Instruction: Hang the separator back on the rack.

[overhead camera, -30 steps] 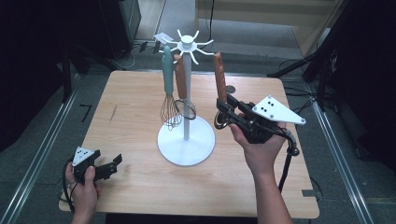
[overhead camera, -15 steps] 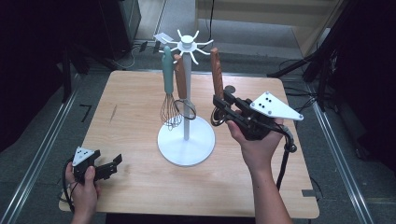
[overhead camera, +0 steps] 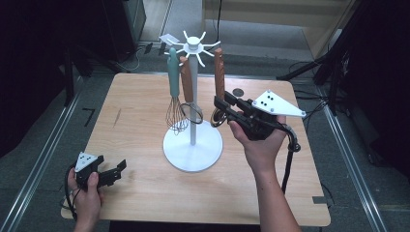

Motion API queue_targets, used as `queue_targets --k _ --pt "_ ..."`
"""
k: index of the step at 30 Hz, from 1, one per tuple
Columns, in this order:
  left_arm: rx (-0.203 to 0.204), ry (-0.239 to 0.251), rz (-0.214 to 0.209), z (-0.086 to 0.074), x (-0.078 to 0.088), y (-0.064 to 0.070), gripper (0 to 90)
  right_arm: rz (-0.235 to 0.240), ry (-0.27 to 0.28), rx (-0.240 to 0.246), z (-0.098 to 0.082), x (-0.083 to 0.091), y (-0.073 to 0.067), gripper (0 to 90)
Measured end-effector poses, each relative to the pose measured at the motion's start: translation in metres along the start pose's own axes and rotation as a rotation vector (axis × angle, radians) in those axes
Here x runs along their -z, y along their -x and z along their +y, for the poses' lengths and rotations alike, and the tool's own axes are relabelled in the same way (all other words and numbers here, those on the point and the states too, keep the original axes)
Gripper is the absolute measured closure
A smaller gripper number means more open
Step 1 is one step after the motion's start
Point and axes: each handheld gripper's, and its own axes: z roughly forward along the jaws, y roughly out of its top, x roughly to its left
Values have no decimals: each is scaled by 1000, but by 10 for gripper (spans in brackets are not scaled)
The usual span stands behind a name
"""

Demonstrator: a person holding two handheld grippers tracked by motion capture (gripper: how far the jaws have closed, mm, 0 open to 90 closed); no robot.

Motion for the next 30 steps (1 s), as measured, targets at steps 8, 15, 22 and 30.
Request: queue_targets --k 8,15,22,30 --pt "0 -3 0 0 0 0 94 31 -23 -2 -1 -6 1 713" --pt "0 -1 0 0 0 0 94 51 -32 2 -2 -8 2 712" --pt "2 0 0 0 0 0 93 51 -15 -4 -5 -7 3 691" --pt "0 1 4 0 0 0 93 -51 -9 11 -18 3 8 482"
